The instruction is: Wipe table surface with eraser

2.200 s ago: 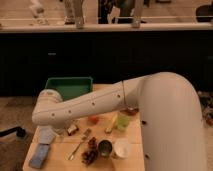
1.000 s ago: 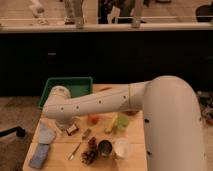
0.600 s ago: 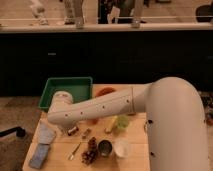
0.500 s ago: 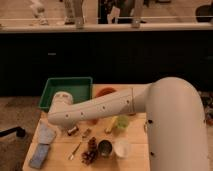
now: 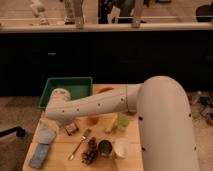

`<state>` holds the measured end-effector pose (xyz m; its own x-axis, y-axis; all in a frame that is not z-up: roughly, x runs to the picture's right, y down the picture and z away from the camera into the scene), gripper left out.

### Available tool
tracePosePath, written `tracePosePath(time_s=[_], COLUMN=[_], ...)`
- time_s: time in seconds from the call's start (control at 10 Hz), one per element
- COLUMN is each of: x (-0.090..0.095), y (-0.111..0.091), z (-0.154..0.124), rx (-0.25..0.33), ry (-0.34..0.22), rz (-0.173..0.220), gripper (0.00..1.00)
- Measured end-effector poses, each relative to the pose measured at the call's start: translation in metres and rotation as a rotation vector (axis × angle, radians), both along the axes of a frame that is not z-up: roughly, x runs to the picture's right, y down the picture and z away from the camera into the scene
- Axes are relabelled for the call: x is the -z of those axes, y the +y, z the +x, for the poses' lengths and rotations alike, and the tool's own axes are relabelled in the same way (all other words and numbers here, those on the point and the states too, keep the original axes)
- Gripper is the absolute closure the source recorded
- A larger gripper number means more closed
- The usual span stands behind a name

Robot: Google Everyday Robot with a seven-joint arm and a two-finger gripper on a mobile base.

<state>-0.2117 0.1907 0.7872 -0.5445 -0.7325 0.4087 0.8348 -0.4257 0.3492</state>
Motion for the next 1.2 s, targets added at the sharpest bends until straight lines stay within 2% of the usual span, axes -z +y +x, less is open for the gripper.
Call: tracePosePath(time_s=[0.3, 0.7, 1.2], x=[-0.014, -0.026, -0.036], y=[-0.002, -0.001, 0.003], z=[-0.015, -0.02, -0.018], rx=[0.043, 0.096, 0.109], ry=[-0.003, -0.021, -0.033], rz=[-0.021, -0.047, -0.072], gripper=[0.2, 0.2, 0.2])
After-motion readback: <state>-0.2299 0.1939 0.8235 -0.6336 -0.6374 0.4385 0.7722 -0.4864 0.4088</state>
